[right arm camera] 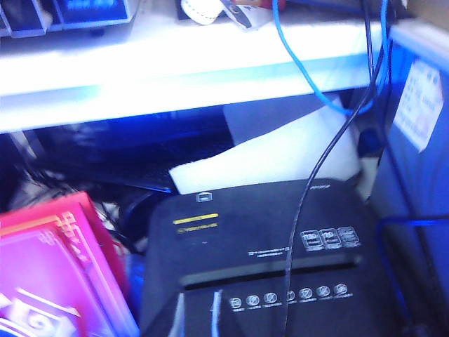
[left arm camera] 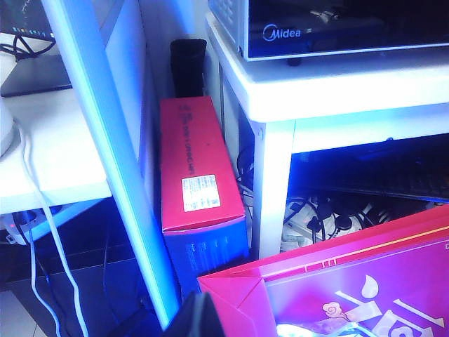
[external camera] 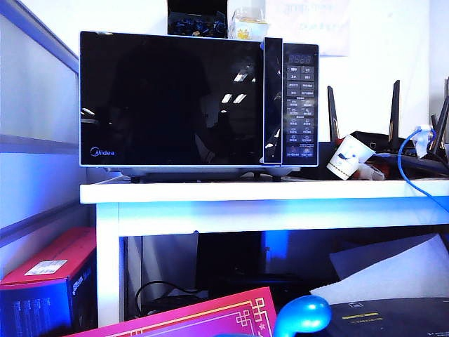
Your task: Open the microwave door, place the box of snacks from the top of the microwave inside, then close the microwave door.
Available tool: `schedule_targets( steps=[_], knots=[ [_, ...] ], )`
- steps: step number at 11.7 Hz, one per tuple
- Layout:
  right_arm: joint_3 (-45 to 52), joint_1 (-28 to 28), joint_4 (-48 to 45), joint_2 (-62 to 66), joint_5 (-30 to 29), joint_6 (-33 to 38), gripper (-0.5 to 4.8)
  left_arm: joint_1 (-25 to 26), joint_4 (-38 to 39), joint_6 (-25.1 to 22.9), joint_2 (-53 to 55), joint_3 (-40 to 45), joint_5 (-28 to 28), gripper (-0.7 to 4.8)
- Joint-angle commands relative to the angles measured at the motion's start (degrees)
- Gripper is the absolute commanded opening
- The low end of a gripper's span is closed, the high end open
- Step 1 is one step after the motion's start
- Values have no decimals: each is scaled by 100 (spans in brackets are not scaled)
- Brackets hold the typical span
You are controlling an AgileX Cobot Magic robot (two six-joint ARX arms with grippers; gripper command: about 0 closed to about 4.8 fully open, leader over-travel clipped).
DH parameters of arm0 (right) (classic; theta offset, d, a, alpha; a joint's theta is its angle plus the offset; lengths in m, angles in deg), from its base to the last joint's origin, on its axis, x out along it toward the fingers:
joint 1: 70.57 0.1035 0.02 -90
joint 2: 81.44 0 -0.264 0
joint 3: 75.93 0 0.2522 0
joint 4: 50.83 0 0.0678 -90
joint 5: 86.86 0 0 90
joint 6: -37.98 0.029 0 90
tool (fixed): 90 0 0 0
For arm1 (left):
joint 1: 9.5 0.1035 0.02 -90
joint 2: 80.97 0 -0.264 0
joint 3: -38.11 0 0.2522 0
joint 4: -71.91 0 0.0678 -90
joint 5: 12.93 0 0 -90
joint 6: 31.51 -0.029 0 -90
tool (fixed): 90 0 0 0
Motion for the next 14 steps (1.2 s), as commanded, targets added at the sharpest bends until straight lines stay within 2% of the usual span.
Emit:
schedule_targets(
  steps=[1, 2, 3, 4, 6, 7, 9, 10, 12, 13, 14],
  knots=[
    [22, 2, 44, 9, -28, 101, 71, 11, 101, 33, -17, 11, 22, -5],
    [22, 4, 44, 9, -28, 92, 70, 9, 103, 31, -17, 11, 22, -5],
    [-192, 4, -597, 9, -33, 697, -6, 9, -306, 907, -17, -243, 39, -5],
    [-455, 7, -697, 13, -33, 699, -6, 11, -302, 1051, -17, -588, -50, -5],
    [-1340, 7, -693, 116, -22, 695, -6, 11, -293, 1082, 249, -1738, -415, -5],
    [-1958, 2, -713, 367, -11, 688, -6, 11, -273, 1080, 876, -2597, -745, -5],
    [-2793, 2, -846, 962, -13, 647, -6, 13, -243, 1023, 1926, -3764, -772, -5],
    [-3403, 4, -855, 1484, -26, 649, -6, 11, -173, 979, 2664, -4603, -702, -5],
    [-4415, 4, -850, 2420, -85, 649, -6, 11, 164, 715, 3866, -6118, -286, -5],
    [-5086, 9, -1128, 3136, -188, 656, -5, 11, 750, 490, 4822, -7453, 529, -5],
    [-5410, 9, -1421, 3589, -356, 713, -5, 11, 1143, 433, 5414, -8284, 1331, -5]
  ],
)
